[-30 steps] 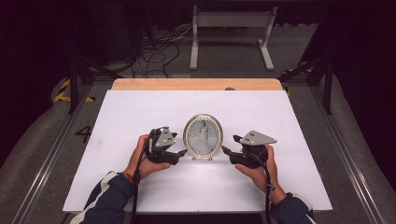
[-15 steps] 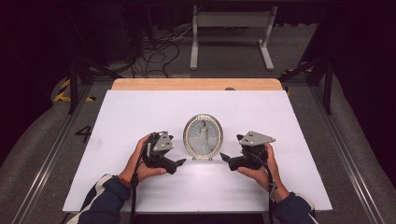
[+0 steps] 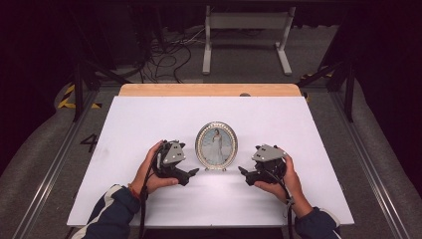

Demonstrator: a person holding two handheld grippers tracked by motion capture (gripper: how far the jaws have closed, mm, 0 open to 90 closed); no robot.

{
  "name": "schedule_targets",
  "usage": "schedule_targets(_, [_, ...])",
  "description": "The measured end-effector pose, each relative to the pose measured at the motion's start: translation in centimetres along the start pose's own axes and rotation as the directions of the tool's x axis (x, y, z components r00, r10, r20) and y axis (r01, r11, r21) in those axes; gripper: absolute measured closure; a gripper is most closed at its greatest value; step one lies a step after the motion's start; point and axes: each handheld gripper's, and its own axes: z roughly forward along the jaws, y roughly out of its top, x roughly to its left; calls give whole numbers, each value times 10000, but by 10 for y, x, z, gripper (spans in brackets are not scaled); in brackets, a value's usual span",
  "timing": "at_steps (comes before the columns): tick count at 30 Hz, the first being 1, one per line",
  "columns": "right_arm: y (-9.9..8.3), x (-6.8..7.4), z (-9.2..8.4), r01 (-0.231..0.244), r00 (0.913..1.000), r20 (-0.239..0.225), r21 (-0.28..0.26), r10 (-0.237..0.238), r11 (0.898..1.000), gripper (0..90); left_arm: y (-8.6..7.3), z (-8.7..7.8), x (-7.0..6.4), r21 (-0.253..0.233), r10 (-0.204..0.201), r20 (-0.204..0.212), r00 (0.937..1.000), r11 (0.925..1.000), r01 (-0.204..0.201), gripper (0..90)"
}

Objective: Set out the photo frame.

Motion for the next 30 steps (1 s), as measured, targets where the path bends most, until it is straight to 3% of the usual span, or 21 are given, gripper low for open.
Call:
schedule_targets(8, [-7,-1,-2,-41,10000,-75,117,42,9999,125,-8,-9,-4,67,161,-149,9998,9999,-160,94])
schedule_targets(15, [-5,6,-8,99,9998,-155,-87,-100,9999,138,-18,-18,-6,280,244,-314,9992,9993,-235,64])
schedule_targets(20, [-11,10,-10,178,9995,-252,1,-178,9998,138,-20,-24,-8,135,284,-433,9987,9995,-279,62])
schedule_targets(23, [-14,10,-11,192,9996,-205,73,-190,9998,135,-21,-26,-10,283,503,-611,9969,9984,-486,62])
schedule_targets(30, [-20,8,-20,192,9998,-12,49,-192,9998,126,-27,-32,-11,274,482,-821,9955,9986,-461,62])
